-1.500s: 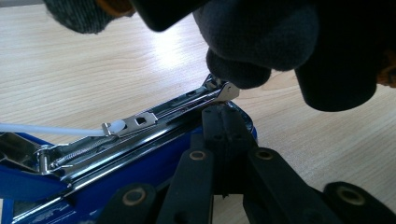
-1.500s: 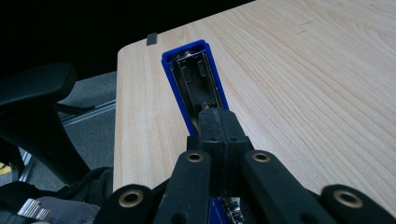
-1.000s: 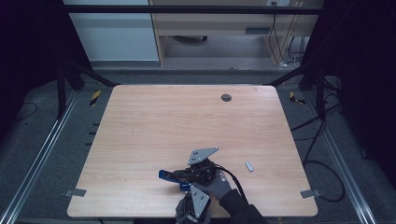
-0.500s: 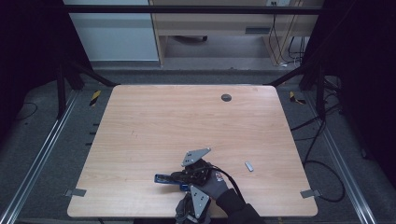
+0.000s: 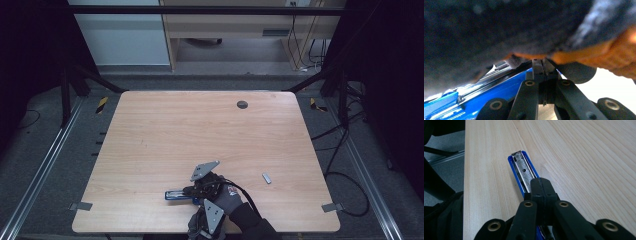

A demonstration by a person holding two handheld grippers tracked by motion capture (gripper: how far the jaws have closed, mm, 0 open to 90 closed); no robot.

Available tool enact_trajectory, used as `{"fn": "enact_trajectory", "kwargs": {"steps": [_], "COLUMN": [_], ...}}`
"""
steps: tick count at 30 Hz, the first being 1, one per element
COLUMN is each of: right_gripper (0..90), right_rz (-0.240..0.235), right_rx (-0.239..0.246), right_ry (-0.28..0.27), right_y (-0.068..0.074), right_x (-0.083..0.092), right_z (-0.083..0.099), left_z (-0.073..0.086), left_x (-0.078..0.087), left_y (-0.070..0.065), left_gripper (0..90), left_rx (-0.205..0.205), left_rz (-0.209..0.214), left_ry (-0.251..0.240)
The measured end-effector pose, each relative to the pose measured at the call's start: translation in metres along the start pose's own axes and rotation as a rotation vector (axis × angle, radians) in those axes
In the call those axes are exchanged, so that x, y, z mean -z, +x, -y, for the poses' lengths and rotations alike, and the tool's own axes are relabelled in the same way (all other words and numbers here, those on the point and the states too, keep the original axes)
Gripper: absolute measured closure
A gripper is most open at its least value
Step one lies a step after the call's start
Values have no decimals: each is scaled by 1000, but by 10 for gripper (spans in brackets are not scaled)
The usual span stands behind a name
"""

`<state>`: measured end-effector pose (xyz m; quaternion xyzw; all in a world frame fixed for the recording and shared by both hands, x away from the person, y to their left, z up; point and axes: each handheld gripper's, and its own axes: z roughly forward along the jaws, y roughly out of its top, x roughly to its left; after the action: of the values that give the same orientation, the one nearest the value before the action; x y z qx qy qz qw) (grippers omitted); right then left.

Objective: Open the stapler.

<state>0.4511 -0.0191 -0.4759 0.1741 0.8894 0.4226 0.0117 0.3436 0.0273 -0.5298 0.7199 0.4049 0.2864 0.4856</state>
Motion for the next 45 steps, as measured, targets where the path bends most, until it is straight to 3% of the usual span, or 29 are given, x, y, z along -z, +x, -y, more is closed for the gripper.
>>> {"fn": "enact_trajectory", "kwargs": {"steps": [5, 12, 21, 26, 33, 39, 42, 45], "right_gripper": [900, 900, 852, 809, 739, 702, 690, 680], "right_rz": [-2, 33, 155, 232, 342, 420, 460, 487], "right_rx": [-7, -32, -92, -129, -155, -181, -199, -218], "right_ry": [-27, -78, -220, -274, -297, -309, -299, -284], "right_y": [-1, -7, -21, -29, -36, -39, -40, -41], "right_x": [4, 18, 54, 78, 110, 133, 143, 153], "right_z": [1, 3, 12, 20, 31, 45, 52, 60], "left_z": [0, 0, -4, -17, -43, -65, -77, -86], "left_x": [0, 0, 4, 12, 17, 15, 13, 13], "left_y": [1, 2, 7, 15, 38, 55, 67, 76], "left_gripper": [900, 878, 812, 754, 689, 652, 645, 635], "left_rx": [9, 17, 18, 14, -11, -62, -52, -76], "left_rz": [5, 19, 58, 105, 159, 161, 193, 172], "left_ry": [-2, -2, 2, -7, -6, 28, 47, 66]}}
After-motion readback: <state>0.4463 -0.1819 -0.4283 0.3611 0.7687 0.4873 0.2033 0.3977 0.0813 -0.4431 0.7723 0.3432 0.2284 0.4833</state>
